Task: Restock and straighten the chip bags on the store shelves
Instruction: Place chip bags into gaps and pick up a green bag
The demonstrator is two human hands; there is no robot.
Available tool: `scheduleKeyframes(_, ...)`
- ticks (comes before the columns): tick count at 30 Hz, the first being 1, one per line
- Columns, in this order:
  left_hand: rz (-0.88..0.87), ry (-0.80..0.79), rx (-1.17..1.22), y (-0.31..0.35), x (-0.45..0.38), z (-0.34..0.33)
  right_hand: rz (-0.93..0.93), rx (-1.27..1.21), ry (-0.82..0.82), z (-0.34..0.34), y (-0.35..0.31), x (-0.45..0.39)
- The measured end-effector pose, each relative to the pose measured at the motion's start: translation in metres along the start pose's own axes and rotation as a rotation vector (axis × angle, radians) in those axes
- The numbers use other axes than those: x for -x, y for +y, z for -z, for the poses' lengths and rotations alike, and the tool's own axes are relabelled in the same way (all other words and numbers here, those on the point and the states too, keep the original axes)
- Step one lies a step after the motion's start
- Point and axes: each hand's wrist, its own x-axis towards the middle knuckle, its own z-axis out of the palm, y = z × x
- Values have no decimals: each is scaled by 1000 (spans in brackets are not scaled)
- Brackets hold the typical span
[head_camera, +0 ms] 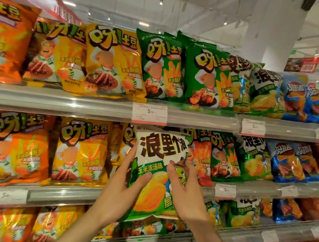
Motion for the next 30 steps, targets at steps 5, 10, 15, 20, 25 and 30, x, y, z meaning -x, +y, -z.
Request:
scheduleKeyframes(5,14,16,32,-7,5,-4,-8,-22,0,4,9,-1)
scheduleKeyframes(10,-1,42,41,2,-1,-39,24,-41,2,32,27,-11)
scheduleKeyframes(15,13,83,40,14,-14,-92,64,-36,1,79,55,-37)
scheduleKeyframes(20,-36,148,28,33,-34,-172,176,-54,-43,147,91,-73)
scheduleKeyframes(25,-7,171,-1,52,-55,-245,212,-58,-109,213,121,-106)
scheduleKeyframes(30,51,236,-35,69,-64,-282,235,-49,-146,246,134,-127)
